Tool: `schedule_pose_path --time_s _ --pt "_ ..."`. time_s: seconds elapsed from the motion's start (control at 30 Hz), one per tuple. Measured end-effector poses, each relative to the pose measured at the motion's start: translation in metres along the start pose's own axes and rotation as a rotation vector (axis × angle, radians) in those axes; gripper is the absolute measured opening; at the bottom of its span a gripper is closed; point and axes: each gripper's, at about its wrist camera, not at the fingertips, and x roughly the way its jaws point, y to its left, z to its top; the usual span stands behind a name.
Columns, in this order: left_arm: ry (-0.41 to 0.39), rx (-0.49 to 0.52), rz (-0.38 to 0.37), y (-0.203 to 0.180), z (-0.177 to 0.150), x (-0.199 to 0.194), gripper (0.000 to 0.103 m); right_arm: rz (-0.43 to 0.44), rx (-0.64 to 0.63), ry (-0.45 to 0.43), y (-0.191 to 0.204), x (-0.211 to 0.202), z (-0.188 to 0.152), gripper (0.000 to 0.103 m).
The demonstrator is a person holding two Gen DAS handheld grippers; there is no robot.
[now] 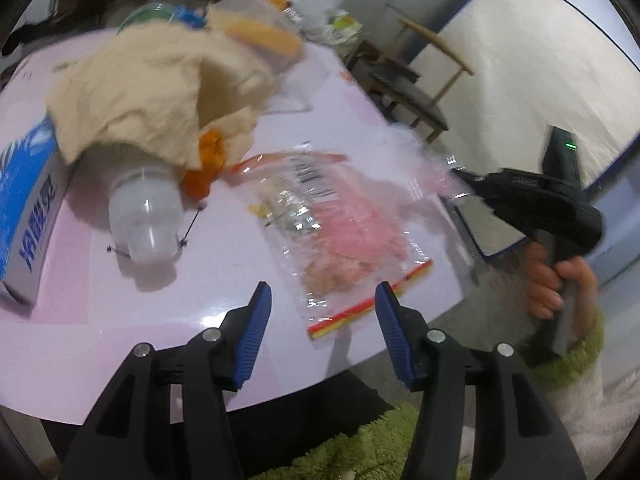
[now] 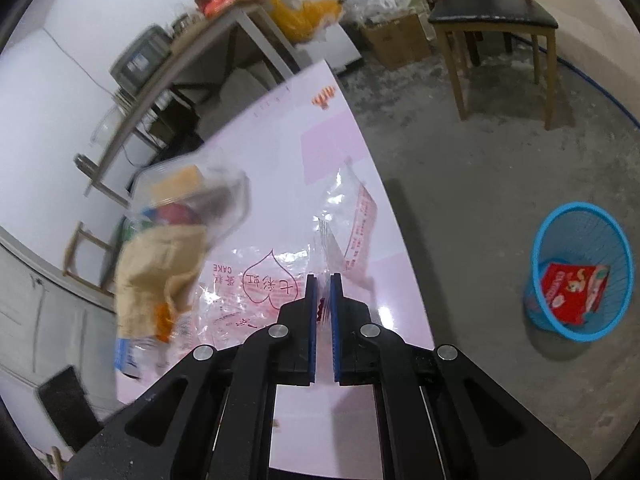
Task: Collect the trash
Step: 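Grasp a clear plastic bag with the right gripper while the left gripper grasps another bag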
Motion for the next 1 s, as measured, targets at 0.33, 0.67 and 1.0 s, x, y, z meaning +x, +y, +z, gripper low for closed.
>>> schedule_pose_path --time_s 0.33,0.67,1.0 --pt "0.023 -0.094 -0.108 0.007 0.007 0.016 0.052 0.056 -0.076 0.146 0.029 0.042 -0.035 0.004" --pt "0.030 -0.290 -0.367 0.030 0.008 0.017 0.051 0.054 -0.097 0.184 0.036 0.057 -0.044 0.003" --pt "0.026 -0.190 -0.288 0.001 0.017 0.021 0.021 0.077 -0.082 0.186 0.028 0.053 -0.046 0.003"
